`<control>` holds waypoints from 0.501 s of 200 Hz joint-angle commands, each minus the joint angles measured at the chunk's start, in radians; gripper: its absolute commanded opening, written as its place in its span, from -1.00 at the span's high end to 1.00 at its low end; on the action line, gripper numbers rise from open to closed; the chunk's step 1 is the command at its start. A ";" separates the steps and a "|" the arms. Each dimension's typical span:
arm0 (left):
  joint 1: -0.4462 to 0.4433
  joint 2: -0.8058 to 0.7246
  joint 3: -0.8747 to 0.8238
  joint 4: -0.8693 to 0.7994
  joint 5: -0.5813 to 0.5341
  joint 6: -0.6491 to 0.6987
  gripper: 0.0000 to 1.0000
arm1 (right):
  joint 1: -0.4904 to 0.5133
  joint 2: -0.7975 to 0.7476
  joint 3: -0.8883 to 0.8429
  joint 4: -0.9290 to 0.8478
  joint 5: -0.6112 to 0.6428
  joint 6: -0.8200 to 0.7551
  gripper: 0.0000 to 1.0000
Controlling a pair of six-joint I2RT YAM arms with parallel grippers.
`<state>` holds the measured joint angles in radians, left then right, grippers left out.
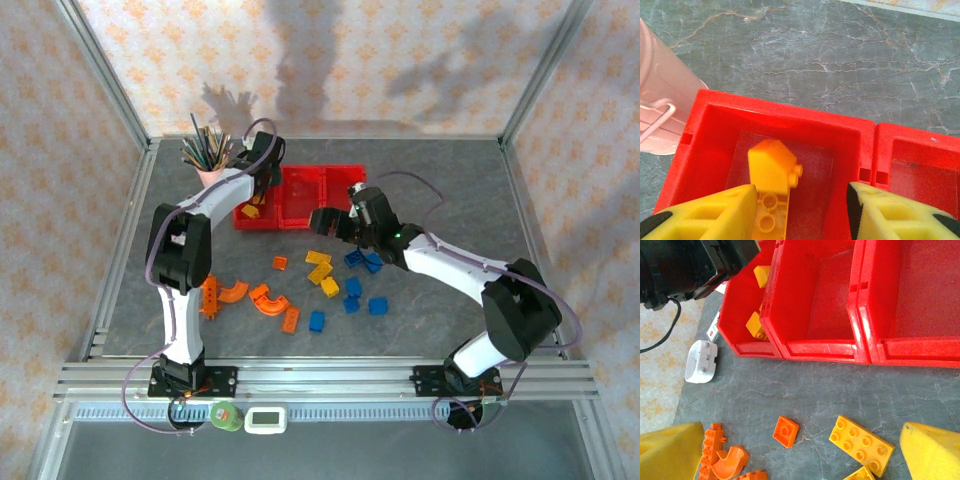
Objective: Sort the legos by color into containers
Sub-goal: Place the lego in the container, then pick up the lego from the center of the table.
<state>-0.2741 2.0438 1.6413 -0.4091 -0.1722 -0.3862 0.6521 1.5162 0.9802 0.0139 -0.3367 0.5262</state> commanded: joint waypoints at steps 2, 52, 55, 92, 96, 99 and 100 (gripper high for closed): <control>0.003 -0.076 -0.010 -0.055 0.029 0.019 -0.05 | 0.001 -0.042 0.021 -0.029 0.025 -0.026 -0.99; -0.047 -0.319 -0.282 0.021 0.151 -0.030 -0.09 | -0.015 -0.114 -0.059 -0.072 0.020 -0.045 -0.99; -0.053 -0.333 -0.299 0.022 0.152 -0.036 -0.09 | -0.016 -0.119 -0.066 -0.074 0.018 -0.046 -0.99; -0.174 -0.480 -0.489 0.054 0.165 -0.076 -0.12 | -0.028 -0.181 -0.134 -0.133 0.030 -0.073 -1.00; -0.188 -0.489 -0.503 0.053 0.163 -0.084 -0.13 | -0.029 -0.190 -0.144 -0.132 0.029 -0.073 -0.99; -0.199 -0.495 -0.514 0.053 0.163 -0.089 -0.13 | -0.030 -0.195 -0.153 -0.132 0.027 -0.073 -1.00; -0.202 -0.498 -0.517 0.053 0.164 -0.091 -0.13 | -0.032 -0.200 -0.158 -0.131 0.026 -0.073 -0.99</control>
<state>-0.4019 1.5978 1.2091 -0.3740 -0.0299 -0.4290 0.6312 1.3739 0.8795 -0.0673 -0.3336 0.4831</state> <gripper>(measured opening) 0.560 0.997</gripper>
